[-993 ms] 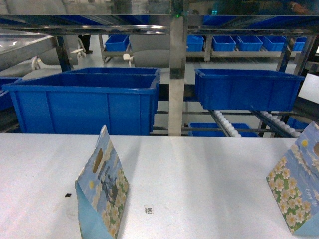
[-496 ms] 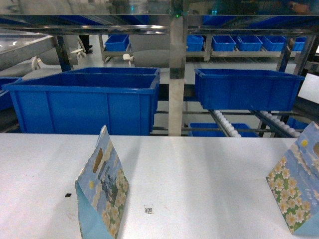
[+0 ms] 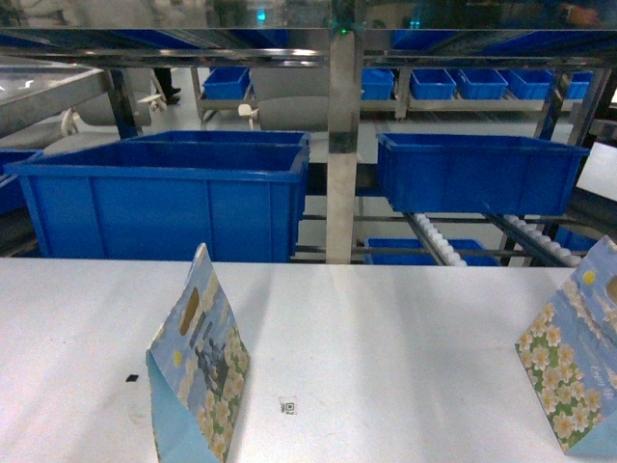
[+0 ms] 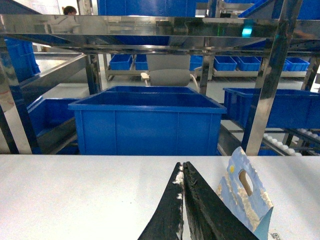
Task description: Move flower gift bag to table near conveyor
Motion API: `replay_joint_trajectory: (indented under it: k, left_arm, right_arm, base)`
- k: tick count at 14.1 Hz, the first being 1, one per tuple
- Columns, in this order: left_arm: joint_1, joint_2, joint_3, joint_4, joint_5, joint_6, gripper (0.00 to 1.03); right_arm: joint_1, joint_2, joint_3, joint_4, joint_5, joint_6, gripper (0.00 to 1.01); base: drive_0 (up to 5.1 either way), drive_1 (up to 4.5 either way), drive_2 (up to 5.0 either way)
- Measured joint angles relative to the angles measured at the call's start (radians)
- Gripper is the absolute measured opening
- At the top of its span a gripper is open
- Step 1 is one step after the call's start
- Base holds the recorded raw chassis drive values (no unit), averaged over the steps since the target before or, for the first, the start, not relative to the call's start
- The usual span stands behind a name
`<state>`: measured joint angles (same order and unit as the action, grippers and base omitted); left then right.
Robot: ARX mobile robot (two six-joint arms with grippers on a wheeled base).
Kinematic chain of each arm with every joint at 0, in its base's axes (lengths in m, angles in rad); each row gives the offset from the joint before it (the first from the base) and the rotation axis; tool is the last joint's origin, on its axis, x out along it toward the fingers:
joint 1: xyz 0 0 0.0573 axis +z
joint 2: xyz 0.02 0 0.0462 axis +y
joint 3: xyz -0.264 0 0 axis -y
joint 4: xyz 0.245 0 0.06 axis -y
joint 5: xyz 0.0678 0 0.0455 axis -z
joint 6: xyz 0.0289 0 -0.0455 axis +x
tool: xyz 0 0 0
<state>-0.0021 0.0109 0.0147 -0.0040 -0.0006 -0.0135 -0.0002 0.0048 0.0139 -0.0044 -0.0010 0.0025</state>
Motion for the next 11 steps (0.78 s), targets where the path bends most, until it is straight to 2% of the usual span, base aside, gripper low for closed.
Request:
replay_joint_trajectory:
  k: [1,2,7,8,11]
  left_arm:
    - [0.0,0.0,0.0,0.0,0.0,0.0,0.02]
    - [0.0,0.0,0.0,0.0,0.0,0.0,0.08]
    - [0.0,0.0,0.0,0.0,0.0,0.0,0.84]
    - [0.0,0.0,0.0,0.0,0.0,0.001,1.0]
    - [0.0,0.0,0.0,0.0,0.0,0.002,0.98]
  right_arm:
    - [0.0,0.0,0.0,0.0,0.0,-0.001,0.1]
    - [0.0,0.0,0.0,0.0,0.0,-0.001,0.24]
    - [0.0,0.0,0.0,0.0,0.0,-0.001,0.99]
    - [0.0,0.0,0.0,0.0,0.0,0.0,0.97]
    - [0.0,0.0,0.0,0.0,0.0,0.0,0.98]
  base:
    - [0.0,0.0,0.0]
    - [0.0,0.0,0.0]
    - [0.0,0.0,0.0]
    - [0.0,0.0,0.0]
    - [0.0,0.0,0.0]
